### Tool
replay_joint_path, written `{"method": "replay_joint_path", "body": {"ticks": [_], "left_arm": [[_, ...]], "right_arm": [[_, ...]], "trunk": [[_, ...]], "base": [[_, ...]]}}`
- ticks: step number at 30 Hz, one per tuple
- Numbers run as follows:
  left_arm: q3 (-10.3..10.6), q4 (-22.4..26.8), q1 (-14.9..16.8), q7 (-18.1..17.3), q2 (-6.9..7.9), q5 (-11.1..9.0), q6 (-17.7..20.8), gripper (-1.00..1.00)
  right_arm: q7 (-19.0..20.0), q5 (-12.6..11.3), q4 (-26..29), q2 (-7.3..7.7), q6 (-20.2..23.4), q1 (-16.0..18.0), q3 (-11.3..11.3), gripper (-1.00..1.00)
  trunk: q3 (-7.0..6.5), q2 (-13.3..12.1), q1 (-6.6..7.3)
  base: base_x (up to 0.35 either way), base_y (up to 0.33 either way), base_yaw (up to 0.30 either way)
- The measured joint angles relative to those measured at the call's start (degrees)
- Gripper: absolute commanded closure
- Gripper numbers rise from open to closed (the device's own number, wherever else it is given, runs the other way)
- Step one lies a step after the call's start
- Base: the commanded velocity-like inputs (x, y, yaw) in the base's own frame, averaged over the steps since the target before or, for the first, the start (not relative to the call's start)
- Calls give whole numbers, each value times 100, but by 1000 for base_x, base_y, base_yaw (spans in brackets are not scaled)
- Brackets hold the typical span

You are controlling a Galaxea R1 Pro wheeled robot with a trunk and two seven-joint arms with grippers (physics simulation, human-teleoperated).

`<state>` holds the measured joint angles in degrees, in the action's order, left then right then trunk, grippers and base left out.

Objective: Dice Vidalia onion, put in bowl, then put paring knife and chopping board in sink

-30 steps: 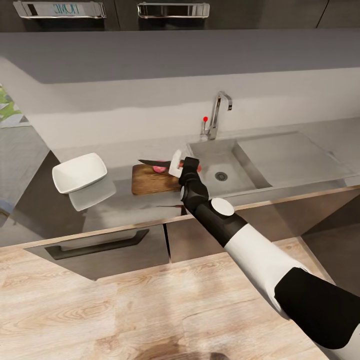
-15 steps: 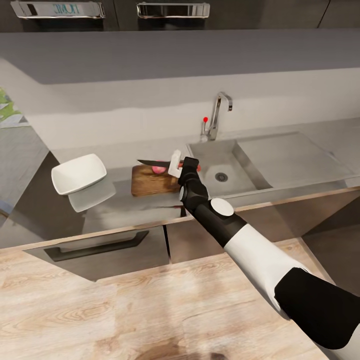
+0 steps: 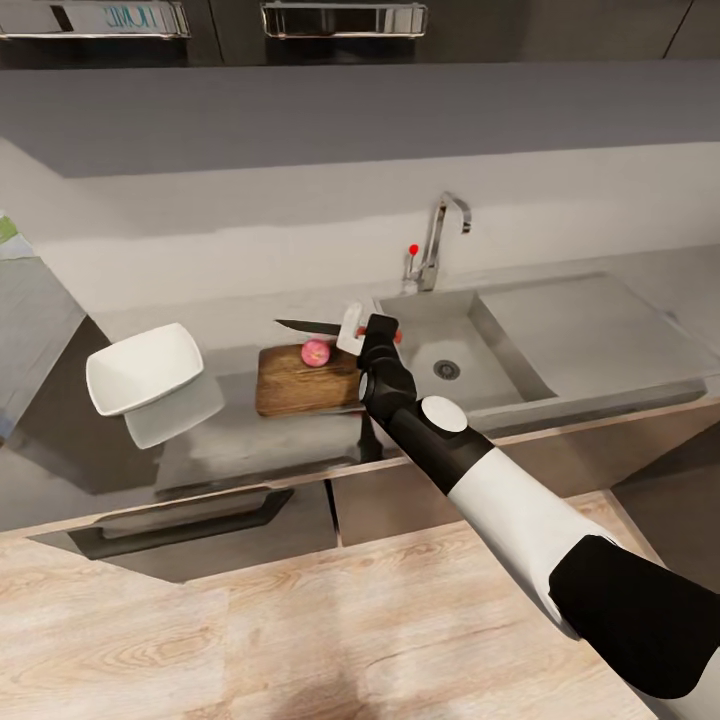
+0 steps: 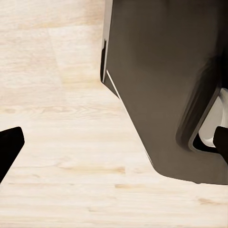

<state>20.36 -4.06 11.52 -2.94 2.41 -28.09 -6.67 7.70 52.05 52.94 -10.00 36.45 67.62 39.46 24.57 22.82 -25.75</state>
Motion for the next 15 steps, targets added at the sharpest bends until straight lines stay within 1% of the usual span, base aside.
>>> {"method": "replay_joint_path", "body": {"ticks": [10, 15], "left_arm": [[0, 0, 0, 0, -1, 0, 0, -100], [0, 0, 0, 0, -1, 0, 0, -100]], "right_arm": [[6, -4, -41, 0, 111, 0, 0, 100], [15, -5, -205, 0, 113, 0, 13, 100]], "trunk": [[0, 0, 0], [0, 0, 0]], "base": [[5, 0, 0], [0, 0, 0]]}}
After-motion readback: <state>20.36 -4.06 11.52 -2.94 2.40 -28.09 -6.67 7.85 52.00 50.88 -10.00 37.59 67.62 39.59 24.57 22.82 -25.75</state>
